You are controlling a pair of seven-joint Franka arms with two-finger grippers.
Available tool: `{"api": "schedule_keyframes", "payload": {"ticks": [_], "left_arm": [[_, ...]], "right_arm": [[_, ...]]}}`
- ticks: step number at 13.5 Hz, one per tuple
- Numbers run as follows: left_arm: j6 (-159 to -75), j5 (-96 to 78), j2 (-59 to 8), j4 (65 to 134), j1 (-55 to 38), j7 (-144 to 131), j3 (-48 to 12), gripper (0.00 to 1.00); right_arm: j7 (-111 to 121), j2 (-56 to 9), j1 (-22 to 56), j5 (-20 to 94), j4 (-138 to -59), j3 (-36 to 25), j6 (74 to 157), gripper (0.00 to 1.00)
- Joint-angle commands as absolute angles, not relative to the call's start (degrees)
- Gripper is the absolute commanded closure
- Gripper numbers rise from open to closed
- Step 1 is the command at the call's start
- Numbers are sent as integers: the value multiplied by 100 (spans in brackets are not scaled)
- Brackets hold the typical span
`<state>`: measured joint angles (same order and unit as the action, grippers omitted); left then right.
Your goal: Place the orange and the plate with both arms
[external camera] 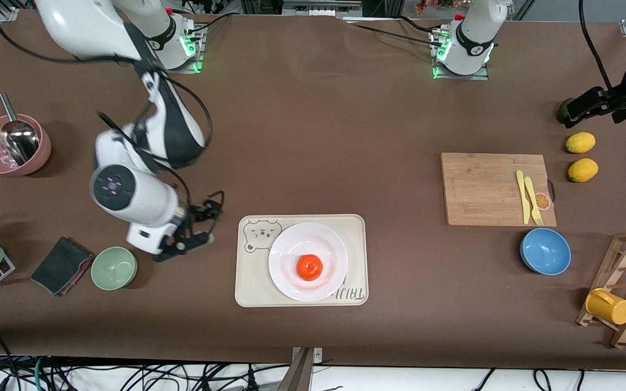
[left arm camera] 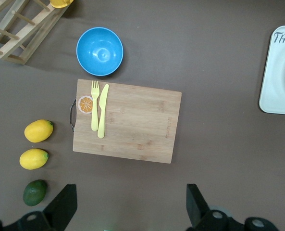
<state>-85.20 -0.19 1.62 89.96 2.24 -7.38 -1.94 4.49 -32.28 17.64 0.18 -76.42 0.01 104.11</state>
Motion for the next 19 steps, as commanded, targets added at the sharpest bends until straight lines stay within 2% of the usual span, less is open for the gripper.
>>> {"api": "schedule_keyframes", "payload": {"ticks": [1, 4, 6, 7, 10, 13, 15, 19], "left_arm": [[-8411, -35, 141, 8886, 264, -598, -211, 0], [-8411, -35, 141, 8886, 264, -606, -202, 0], [-8411, -35, 141, 8886, 264, -598, -202, 0], [-8411, -35, 141, 8886, 264, -606, -202, 0], [-8411, -35, 141, 8886, 264, -606, -202, 0], [-8411, -35, 141, 8886, 264, -598, -202, 0], [-8402, -35, 141, 8886, 264, -606, -193, 0], [-8411, -35, 141, 8886, 264, -606, -202, 0]], "right_arm": [[378, -2209, 1688, -132, -7937, -316, 9469, 0], [404, -1042, 829, -79, -8470, 25, 9027, 0], [361, -163, 511, -70, -9373, 175, 8912, 0], [360, 77, 388, -70, -9648, 167, 8912, 0], [431, 184, 272, -88, -9783, -227, 8921, 0], [343, 377, 272, -88, -9773, -194, 9079, 0], [19, 343, 246, 122, -9782, -237, 9516, 0], [79, 212, 194, 88, -9642, -211, 9501, 0]]}}
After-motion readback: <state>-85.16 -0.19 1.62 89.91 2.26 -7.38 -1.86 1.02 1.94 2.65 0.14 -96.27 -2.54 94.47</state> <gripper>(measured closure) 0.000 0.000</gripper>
